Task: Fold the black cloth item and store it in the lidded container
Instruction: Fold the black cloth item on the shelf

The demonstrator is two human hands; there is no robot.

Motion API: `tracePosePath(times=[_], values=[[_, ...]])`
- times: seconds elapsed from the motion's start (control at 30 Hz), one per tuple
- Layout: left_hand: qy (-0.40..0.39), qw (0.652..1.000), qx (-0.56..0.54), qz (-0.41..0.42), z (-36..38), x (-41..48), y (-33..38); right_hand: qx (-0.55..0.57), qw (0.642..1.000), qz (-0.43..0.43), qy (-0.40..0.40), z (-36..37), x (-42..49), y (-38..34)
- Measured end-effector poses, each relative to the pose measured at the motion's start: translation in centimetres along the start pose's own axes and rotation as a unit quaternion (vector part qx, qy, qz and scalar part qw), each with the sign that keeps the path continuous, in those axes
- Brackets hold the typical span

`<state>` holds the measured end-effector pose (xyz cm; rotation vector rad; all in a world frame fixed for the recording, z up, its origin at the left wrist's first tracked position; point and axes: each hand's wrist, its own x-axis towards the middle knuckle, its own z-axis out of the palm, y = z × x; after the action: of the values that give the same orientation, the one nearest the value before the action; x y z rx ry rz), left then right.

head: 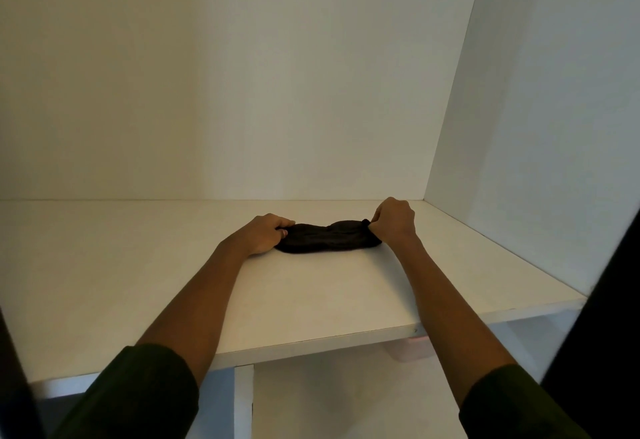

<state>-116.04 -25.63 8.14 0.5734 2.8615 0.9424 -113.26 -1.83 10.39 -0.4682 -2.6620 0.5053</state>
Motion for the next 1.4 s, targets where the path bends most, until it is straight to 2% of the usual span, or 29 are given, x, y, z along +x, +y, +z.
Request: tracePosePath(times=[0.3,0.47,0.63,0.7,0.83,0.93,1.07,1.13,1.4], values=[[0.006,1.0,-0.003,0.001,-0.2,0.2,0.0,-0.032,0.999,-0.013,-0.034,0.1,0.0,-0.3],[0.016,1.0,0.0,0.0,-0.2,0.1,0.1,0.007,1.0,0.013,-0.017,0.2,0.0,-0.1],[0.099,0.994,0.028,0.043,0.6,-0.6,1.7,0.006,0.999,0.028,-0.018,0.3,-0.1,0.3],[0.129,0.985,0.076,0.085,1.3,-0.8,3.6,0.027,0.999,0.034,-0.025,0.4,-0.1,0.7],[0.116,0.948,0.265,0.132,4.4,-0.9,7.4,0.045,0.997,0.045,-0.04,0.2,-0.2,1.2],[0.06,0.948,0.305,0.066,6.7,-0.6,7.8,0.038,0.998,0.038,-0.042,0.4,-0.3,1.1],[0.089,0.95,0.299,0.005,7.1,-0.1,7.6,0.021,0.998,0.047,-0.039,0.2,-0.2,1.1],[0.073,0.958,0.277,-0.022,7.0,0.2,7.4,0.013,0.998,0.051,-0.038,0.2,-0.1,1.1],[0.039,0.972,0.228,-0.036,7.1,0.5,7.2,0.051,0.998,0.024,-0.02,-0.1,-0.1,0.3]])
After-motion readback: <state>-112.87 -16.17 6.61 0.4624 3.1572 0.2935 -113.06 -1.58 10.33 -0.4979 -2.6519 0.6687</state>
